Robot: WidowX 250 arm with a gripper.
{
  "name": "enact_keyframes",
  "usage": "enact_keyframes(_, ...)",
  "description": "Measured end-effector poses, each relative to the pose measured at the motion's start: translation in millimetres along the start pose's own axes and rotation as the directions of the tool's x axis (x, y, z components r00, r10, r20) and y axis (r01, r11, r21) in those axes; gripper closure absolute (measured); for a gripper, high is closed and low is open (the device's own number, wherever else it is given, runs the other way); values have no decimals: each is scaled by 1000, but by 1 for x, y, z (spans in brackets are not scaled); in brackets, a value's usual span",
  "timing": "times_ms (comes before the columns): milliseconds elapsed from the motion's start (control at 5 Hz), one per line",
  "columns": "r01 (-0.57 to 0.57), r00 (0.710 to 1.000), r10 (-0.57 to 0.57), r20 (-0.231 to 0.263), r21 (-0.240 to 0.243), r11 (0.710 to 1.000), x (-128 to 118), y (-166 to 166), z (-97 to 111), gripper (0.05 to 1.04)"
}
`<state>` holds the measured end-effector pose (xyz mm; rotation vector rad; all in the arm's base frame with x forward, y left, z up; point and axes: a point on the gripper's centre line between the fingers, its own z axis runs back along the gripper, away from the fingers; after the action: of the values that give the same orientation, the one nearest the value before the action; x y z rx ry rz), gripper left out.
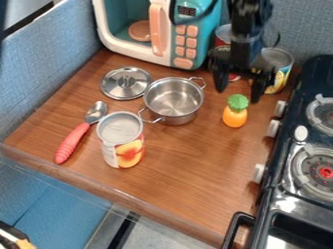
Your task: Move the carrot to the right side of the silver pot
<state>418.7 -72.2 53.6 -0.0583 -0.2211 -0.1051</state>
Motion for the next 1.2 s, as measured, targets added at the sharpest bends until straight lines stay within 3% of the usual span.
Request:
enact_keyframes(200, 11, 999, -9, 47, -21, 1000, 5, -3, 27, 83)
enact_keyframes(400, 33, 999, -33, -8, 1, 999, -3, 10, 28, 83)
enact_keyframes(1200, 33, 999, -33, -9, -2, 999, -3, 11, 28, 83)
